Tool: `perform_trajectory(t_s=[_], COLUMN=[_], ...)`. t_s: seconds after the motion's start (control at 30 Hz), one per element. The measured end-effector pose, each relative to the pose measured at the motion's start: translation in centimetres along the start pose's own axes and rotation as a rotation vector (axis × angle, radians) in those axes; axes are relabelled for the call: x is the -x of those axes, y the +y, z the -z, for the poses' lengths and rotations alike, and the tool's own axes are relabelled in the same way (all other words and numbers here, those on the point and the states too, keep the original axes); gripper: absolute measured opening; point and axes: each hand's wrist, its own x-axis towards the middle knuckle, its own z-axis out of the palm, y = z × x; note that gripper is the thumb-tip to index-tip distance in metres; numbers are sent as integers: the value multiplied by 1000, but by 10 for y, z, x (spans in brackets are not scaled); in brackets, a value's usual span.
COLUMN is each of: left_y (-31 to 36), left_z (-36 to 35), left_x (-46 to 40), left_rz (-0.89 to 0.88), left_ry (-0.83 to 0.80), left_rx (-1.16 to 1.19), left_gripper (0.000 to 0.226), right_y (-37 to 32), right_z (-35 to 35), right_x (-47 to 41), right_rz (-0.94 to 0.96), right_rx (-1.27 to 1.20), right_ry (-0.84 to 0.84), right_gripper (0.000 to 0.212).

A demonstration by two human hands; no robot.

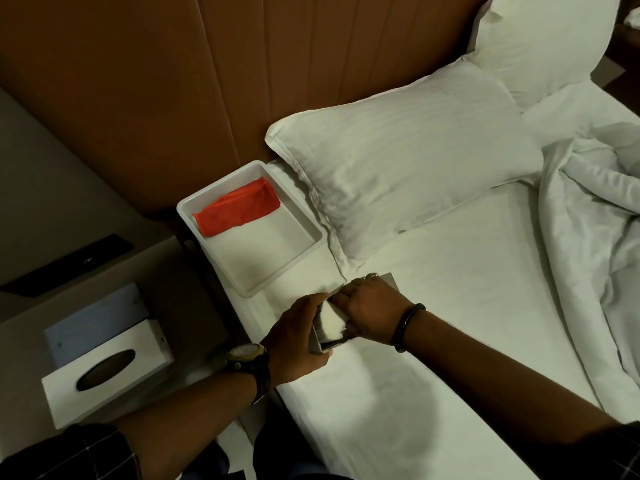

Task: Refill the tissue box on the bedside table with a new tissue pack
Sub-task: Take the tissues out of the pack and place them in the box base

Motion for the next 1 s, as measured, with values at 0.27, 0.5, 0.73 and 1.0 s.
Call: perform_trajectory(t_s=[0.27,0.5,0.73,1.0], left_y=[-7,-14,-15,-19], left_z=[-2,1,5,1], left_x=[8,5,5,9], left_rz=[-48,-23,9,73], left_ry=[16,47,48,34], left_rx=[-23,-20,17,53], left_gripper=[88,91,92,95], right_y=[5,15,23,35], right_z=[39,84,124,175], right_x=[25,41,63,83], right_rz=[-30,-56,-79,-121], right_rx=[-30,-129,-249,-326], right_ry=[73,165,256,478], right_gripper=[43,38,40,31])
